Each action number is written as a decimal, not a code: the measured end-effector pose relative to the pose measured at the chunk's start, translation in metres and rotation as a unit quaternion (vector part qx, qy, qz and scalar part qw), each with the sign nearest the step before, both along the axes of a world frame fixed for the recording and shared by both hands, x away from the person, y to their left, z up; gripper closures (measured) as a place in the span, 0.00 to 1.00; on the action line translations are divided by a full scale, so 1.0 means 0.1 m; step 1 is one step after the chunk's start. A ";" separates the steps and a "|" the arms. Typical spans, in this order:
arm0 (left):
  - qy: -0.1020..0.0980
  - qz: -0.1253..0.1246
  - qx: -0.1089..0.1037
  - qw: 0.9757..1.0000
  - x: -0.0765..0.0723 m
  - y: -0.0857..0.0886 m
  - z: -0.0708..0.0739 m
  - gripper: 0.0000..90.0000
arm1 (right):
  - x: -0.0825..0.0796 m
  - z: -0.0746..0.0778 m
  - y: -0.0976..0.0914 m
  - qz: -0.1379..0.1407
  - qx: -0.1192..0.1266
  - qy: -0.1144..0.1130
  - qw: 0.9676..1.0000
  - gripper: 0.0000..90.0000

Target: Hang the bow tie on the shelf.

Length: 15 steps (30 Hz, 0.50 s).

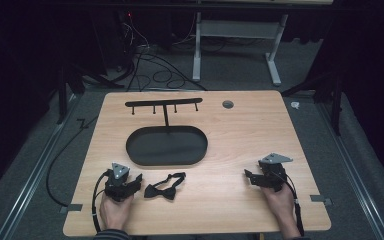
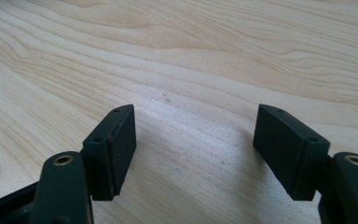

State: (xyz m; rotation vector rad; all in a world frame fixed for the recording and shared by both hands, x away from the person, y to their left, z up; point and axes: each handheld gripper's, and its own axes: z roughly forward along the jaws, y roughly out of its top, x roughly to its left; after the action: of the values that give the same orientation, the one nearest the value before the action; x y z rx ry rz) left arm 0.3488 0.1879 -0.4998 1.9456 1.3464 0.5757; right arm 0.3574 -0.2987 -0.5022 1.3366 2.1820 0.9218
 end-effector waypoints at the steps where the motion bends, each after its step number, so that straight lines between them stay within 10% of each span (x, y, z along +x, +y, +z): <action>1: 0.000 0.000 0.000 1.000 0.00 0.00 0.00 0.51 | 0.00 0.00 0.00 0.000 0.000 0.000 1.000 0.35; 15: -0.001 -0.035 -0.036 0.999 -0.04 -0.10 0.19 0.53 | 0.00 0.00 0.00 0.000 0.000 0.000 1.000 0.35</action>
State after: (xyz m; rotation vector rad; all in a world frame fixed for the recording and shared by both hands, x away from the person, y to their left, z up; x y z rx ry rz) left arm 0.3450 0.1775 -0.4804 1.9244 1.2749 0.4893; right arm 0.3574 -0.2987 -0.5022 1.3366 2.1818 0.9222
